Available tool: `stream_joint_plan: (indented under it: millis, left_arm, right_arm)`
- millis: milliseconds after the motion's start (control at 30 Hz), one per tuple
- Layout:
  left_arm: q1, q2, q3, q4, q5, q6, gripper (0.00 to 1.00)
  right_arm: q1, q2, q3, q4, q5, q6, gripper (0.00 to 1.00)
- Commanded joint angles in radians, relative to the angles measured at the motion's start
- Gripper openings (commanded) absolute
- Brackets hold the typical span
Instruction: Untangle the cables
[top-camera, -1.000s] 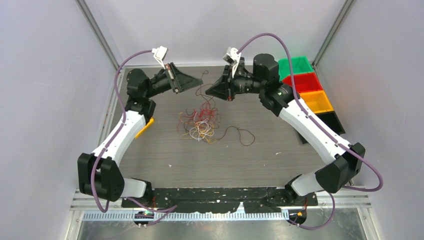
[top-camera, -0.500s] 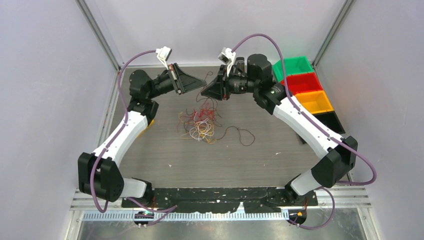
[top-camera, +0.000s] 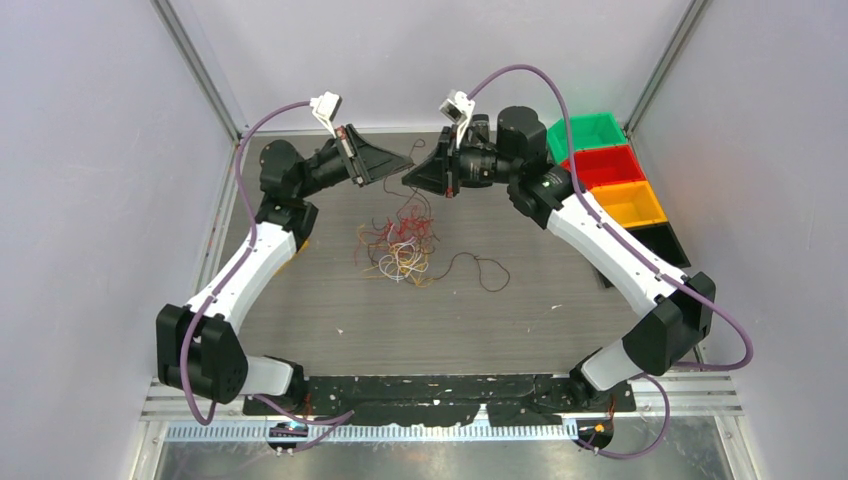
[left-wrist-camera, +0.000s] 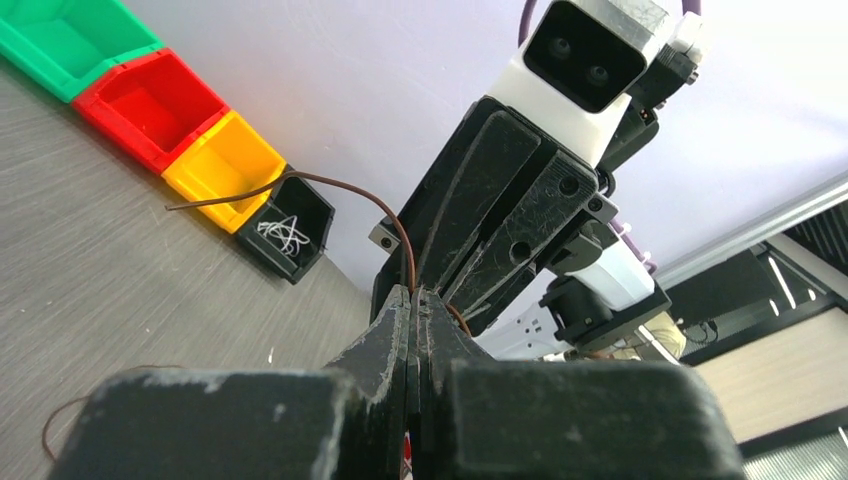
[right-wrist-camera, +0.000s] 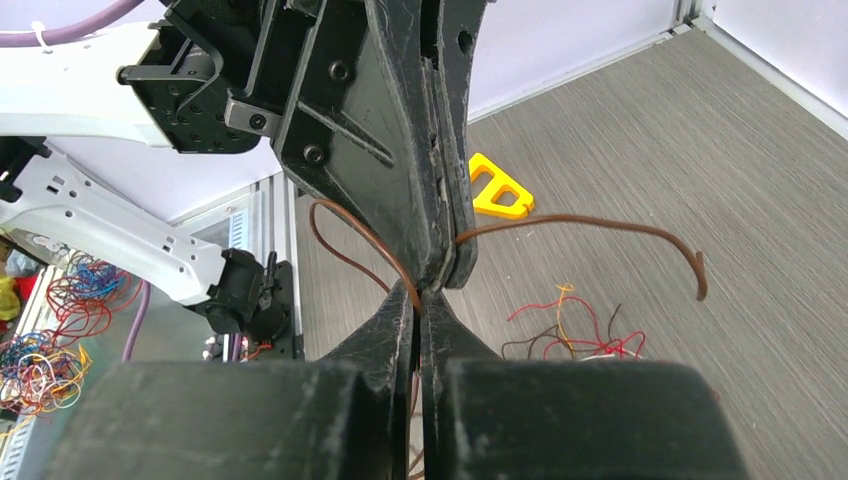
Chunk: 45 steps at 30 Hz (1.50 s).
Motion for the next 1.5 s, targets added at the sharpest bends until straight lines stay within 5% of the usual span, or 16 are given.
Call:
stream_joint_plan:
  millis: [0, 167, 500, 567, 667, 933, 1133, 1467]
  left_arm:
    - [-0.005, -0.002, -0.038, -0.047, -0.068, -0.021, 0.0]
    - [-0.005, 0.028, -0.064, -0.173, -0.08, -0.05, 0.0]
    - [-0.048, 0.119, 0.051, -0.271, 0.115, -0.02, 0.0]
    - [-0.046, 0.124, 0.058, -0.321, 0.157, -0.001, 0.16]
    - [-0.019, 0.099, 0.039, -0.368, 0.162, 0.044, 0.53]
    - [0.106, -0.078, -0.051, -0.386, 0.046, 0.315, 0.96]
    - [0.104, -0.089, -0.051, -0.396, 0.052, 0.44, 1.0]
    - [0.09, -0.049, -0.056, -0.32, 0.054, 0.42, 0.99]
  right_arm:
    - [-0.025, -0.064, -0.015, 0.062, 0.002, 0.021, 0.06]
    - [-0.022, -0.11, -0.018, 0.067, 0.036, -0.062, 0.05]
    - [-0.018, -0.131, 0.017, 0.062, 0.125, -0.313, 0.06]
    - [-0.031, -0.15, -0.002, 0.064, 0.129, -0.316, 0.05]
    - [-0.077, -0.185, -0.009, 0.012, 0.132, -0.288, 0.05]
    - [-0.356, -0.239, -0.015, -0.251, 0.089, -0.272, 0.05]
    - [-0.594, -0.202, 0.044, -0.483, 0.003, -0.479, 0.05]
    - [-0.908, 0.002, 0.164, -0.754, -0.042, -1.131, 0.06]
